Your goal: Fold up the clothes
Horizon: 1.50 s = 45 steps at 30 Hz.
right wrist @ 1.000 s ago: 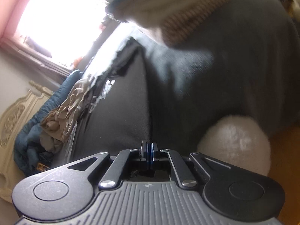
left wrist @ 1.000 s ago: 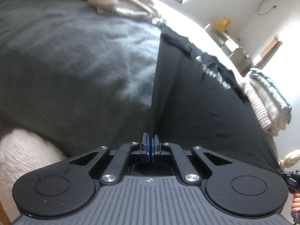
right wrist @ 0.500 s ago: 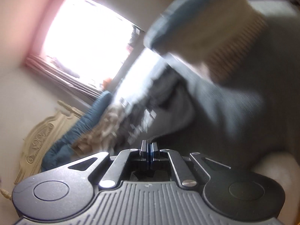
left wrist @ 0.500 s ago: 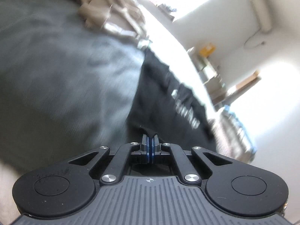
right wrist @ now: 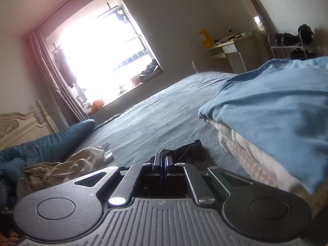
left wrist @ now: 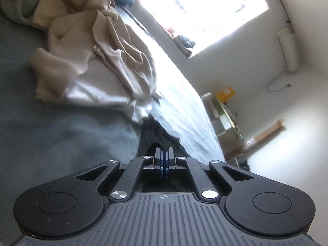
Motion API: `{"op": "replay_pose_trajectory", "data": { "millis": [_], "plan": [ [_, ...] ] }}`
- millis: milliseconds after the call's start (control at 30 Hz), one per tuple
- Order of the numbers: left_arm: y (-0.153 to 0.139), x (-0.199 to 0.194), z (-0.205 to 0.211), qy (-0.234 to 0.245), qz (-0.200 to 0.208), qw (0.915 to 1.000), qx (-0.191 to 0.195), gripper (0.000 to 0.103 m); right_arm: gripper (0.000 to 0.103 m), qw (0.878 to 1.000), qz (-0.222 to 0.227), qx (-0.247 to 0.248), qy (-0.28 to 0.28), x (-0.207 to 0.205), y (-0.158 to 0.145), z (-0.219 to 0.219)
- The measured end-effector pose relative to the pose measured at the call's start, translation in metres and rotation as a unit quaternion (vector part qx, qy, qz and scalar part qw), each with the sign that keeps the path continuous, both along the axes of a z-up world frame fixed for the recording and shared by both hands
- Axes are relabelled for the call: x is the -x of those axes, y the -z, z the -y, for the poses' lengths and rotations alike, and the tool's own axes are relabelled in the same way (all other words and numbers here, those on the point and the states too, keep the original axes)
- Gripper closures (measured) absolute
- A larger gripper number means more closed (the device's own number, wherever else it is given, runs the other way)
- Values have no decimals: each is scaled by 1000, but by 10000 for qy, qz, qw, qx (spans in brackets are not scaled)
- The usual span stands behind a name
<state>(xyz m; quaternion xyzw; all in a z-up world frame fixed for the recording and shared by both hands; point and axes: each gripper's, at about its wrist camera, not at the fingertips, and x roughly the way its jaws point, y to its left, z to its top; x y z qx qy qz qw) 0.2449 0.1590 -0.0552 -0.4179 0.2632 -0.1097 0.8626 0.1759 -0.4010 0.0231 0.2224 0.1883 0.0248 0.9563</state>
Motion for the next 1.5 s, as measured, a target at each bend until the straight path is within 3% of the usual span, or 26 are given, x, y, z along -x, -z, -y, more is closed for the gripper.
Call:
{"op": "replay_pose_trajectory", "data": {
  "millis": [300, 500, 633, 667, 700, 733, 767, 833, 900, 1100, 1300, 1433, 1500],
  "plan": [
    [24, -100, 14, -17, -69, 9998, -163, 103, 100, 9915, -107, 1241, 375, -115, 27, -36],
    [43, -143, 21, 60, -134, 9991, -398, 102, 100, 9858, -331, 1573, 493, -174, 56, -38],
    [53, -157, 24, 257, -205, 9983, -471, 100, 98, 9859, -725, 1429, 482, -213, 83, -29],
    [55, -160, 25, 295, -243, 9981, -473, 91, 97, 9873, -925, 1222, 418, -224, 91, -22],
    [56, -161, 23, 320, -311, 9982, -391, 77, 95, 9884, -1124, 948, 379, -232, 98, -14],
    [57, -161, 21, 343, -383, 9982, -296, 71, 84, 9885, -1288, 712, 339, -237, 104, -7],
    [55, -159, 17, 332, -349, 9987, -191, 67, 78, 9889, -1313, 624, 290, -237, 104, -5],
    [51, -154, 10, 299, -249, 9992, 20, 60, 54, 9899, -1309, 505, 190, -235, 102, -3],
    [45, -148, 1, 195, -227, 9993, 245, 51, 40, 9905, -1267, 512, 170, -229, 94, -6],
    [15, -109, -15, 14, -23, 9991, 426, 48, 37, 9765, -1589, 1449, 166, -215, 69, -32],
    [-11, -31, -13, 300, -123, 9992, -252, 46, 36, 9698, -1289, 2068, -84, -140, 23, -55],
    [-4, 24, 12, 930, -229, 9942, -497, 46, 36, 9813, -773, 1679, -535, -53, -11, -53],
    [7, 40, 25, 1211, -284, 9919, -272, 45, 35, 9898, -763, 853, -849, -14, -22, -39]
  ]
}}
